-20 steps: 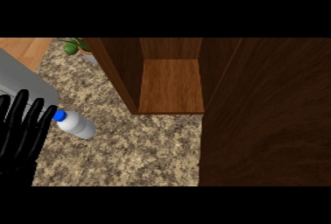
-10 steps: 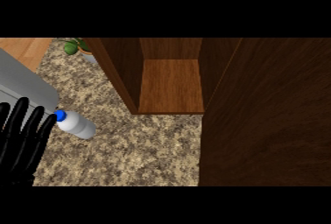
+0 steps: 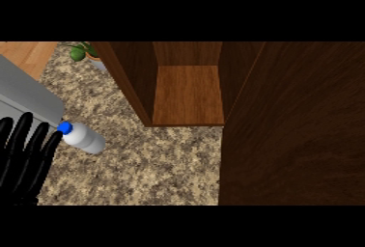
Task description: Pick up the bottled water, place it into the cabinet and close the cabinet
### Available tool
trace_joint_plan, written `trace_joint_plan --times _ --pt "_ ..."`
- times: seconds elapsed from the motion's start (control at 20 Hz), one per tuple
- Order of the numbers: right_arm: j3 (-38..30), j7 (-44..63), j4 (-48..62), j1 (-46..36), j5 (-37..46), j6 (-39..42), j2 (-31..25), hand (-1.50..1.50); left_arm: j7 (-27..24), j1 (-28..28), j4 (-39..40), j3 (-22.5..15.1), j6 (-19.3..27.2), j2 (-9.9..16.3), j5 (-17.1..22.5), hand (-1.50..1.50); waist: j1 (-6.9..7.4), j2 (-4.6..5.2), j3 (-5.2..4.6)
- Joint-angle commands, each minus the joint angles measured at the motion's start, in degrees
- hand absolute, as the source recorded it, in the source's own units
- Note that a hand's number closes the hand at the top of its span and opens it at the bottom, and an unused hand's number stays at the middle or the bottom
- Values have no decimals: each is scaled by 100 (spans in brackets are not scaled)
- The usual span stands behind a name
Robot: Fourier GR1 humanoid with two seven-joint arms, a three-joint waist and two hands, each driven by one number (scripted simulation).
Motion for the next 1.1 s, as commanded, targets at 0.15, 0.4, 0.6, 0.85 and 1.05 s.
trace_joint_plan --times 0.15,0.4,0.6,0.85,1.05 --pt "-98 361 -1055 394 -745 -76 101 -150 -265 301 -451 552 84 156 -95 -150 17 2 -5" --pt "-179 362 -1346 764 -925 107 35 -150 -811 601 82 1030 -72 145 303 -150 -14 5 -10" --pt "-269 135 -1345 945 -1086 325 17 -150 -1003 840 471 1399 -334 237 649 -150 -34 -2 -14" --pt "-256 111 -1373 1004 -1068 281 89 -150 -1637 547 1582 1952 -628 410 855 -150 -116 16 -19" --pt "-286 -176 -1248 1212 -995 493 114 -150 -2075 586 2218 2110 -916 487 932 -150 -81 19 -12"
